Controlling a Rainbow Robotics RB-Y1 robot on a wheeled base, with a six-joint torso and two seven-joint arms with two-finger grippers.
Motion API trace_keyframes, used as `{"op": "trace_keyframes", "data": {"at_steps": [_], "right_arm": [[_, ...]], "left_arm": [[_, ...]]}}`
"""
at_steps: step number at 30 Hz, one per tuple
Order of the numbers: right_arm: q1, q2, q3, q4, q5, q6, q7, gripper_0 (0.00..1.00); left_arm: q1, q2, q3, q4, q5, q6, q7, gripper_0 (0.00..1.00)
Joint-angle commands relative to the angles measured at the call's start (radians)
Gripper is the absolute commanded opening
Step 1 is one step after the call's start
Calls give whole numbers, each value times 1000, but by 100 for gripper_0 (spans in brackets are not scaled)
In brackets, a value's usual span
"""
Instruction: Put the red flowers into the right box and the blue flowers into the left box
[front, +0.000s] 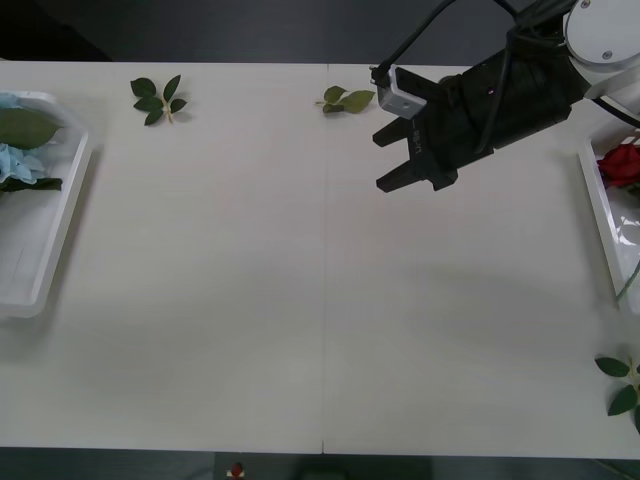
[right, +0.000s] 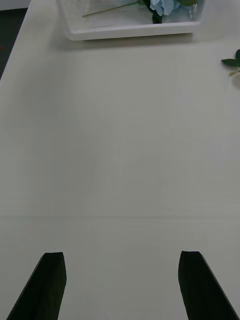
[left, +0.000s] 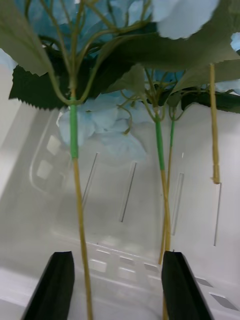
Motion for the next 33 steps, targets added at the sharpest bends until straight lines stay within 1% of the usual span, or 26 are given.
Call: {"op": "trace_keyframes", "data": {"at_steps": [1,2,3,4,7,10,14,16,18,22,24,27,29,33], "right_arm": [[-2,-52,-7,-24,-18,-5,24,65],[-2,-52,-8,-24,-18,-6,24,64],[-1,-52,-8,-24,-18,-5,24,65],[1,-51,-8,-24,-19,-6,24,65],[4,-51,-8,-24,-22,-6,24,65],[4,-51,-8,-26,-32,-6,24,65],[5,-49,-8,-26,-35,-6,24,65],[5,-49,-8,-26,-33,-6,24,65],[7,-49,-8,-24,-33,-5,24,65],[10,-49,-7,-24,-33,-5,24,65],[10,-49,-7,-24,-33,-5,24,65],[10,-49,-7,-24,-33,-5,24,65],[10,-49,-7,-24,-33,-5,24,65],[10,-49,-7,-24,-33,-5,24,65]], "left_arm": [[2,48,27,-42,56,56,-24,92],[4,48,47,-59,68,110,-28,96],[4,48,58,-63,69,136,-30,97],[4,50,88,-83,74,207,-36,97],[2,48,145,-128,95,342,-44,97],[-16,48,187,-186,158,464,-53,98],[-55,50,185,-241,238,544,-62,98],[-85,56,157,-266,275,566,-64,98],[-113,76,110,-278,321,572,-64,97],[-200,128,-54,-284,464,564,-71,98],[-263,150,-160,-296,517,532,-87,98],[-343,162,-280,-319,537,493,-145,98],[-377,173,-349,-332,553,458,-169,98],[-446,222,-527,-370,652,339,-242,98]]}}
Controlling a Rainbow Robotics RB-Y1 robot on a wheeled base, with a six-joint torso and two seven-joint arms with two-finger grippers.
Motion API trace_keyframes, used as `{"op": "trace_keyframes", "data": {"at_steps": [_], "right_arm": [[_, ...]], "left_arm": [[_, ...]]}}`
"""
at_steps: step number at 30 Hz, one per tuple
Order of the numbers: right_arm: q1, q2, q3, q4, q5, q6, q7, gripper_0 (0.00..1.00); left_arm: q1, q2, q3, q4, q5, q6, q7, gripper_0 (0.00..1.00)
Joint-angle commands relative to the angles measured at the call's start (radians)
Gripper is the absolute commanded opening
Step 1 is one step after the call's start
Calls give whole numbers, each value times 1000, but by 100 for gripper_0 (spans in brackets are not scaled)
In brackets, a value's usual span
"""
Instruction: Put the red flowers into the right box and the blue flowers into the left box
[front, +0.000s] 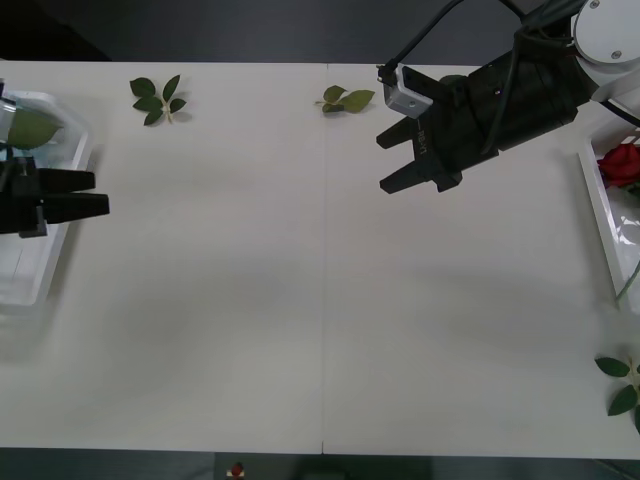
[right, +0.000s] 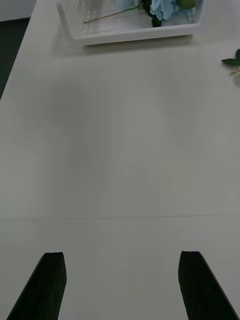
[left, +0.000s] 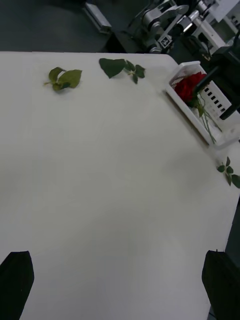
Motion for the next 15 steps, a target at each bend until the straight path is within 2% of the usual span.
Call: {"op": "trace_keyframes", "data": {"at_steps": [1,7,12,14,15], "right_arm": [[0,-34,-7,-23,-4,-5,24,65],[0,-34,-7,-23,-4,-5,24,65],[0,-34,-7,-23,-4,-5,24,67],[0,-34,-7,-23,-4,-5,24,82],[0,-34,-7,-23,-4,-5,24,97]], "left_arm": [[-71,90,-138,-66,115,-123,-54,98],[-128,138,-328,-189,254,-320,-143,98],[-194,139,-423,-259,277,-413,-148,98],[-218,139,-452,-278,282,-441,-148,98],[-231,138,-466,-284,287,-461,-148,98]]}}
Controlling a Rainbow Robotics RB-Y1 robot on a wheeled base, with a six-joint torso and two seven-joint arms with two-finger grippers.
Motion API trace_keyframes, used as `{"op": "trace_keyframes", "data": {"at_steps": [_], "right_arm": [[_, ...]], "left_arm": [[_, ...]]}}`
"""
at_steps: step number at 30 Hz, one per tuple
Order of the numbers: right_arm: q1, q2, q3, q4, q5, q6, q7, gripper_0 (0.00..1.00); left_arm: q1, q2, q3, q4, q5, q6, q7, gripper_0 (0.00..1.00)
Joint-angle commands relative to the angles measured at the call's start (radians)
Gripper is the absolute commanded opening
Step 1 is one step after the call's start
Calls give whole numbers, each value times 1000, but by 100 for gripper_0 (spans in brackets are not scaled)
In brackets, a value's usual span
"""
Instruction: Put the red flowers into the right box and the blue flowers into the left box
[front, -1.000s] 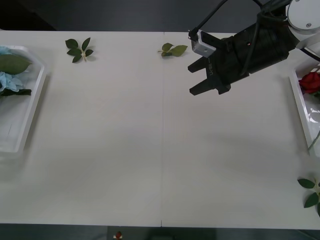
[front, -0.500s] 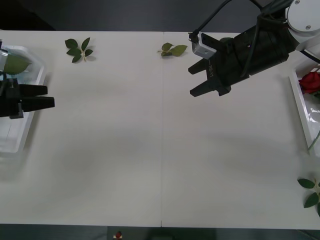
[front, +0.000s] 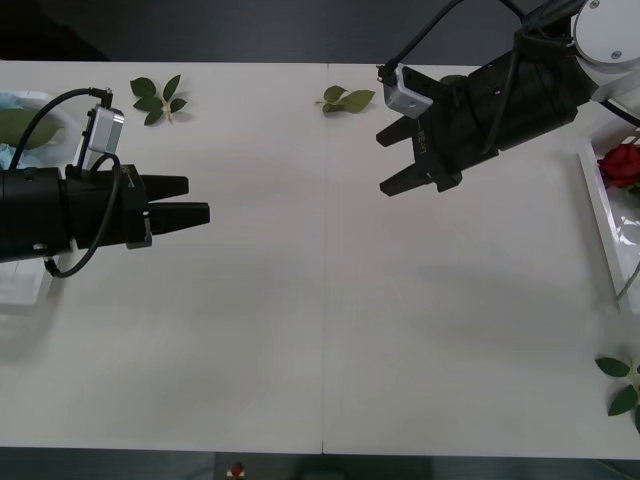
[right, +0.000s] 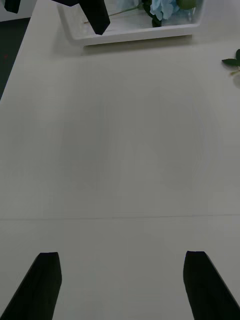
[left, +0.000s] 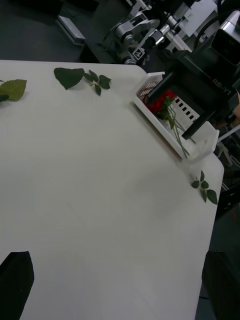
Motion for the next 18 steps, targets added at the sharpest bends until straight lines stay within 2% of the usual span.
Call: {"op": "trace_keyframes", "data": {"at_steps": [1,18], "right_arm": [[0,-34,-7,-23,-4,-5,24,100],[0,-34,-7,-23,-4,-5,24,100]], "left_arm": [[-81,20,-42,-45,32,-75,-20,98],[-102,1,-62,-48,42,-107,-22,97]]}}
